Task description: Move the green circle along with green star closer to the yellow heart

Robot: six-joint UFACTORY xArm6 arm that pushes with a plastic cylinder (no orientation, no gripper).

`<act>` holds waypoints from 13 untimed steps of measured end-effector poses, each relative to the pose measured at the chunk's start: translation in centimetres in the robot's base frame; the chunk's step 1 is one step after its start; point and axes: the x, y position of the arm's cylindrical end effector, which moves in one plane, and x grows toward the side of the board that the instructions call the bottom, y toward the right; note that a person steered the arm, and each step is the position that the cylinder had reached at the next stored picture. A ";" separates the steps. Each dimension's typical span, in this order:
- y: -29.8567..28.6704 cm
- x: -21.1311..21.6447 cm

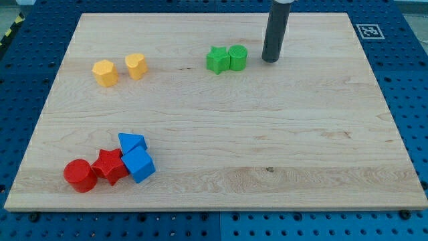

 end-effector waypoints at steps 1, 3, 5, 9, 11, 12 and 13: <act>-0.1 0.0; -1.5 0.0; -3.9 0.0; -8.0 0.0; -10.4 1.1; -11.5 1.7; -13.5 1.9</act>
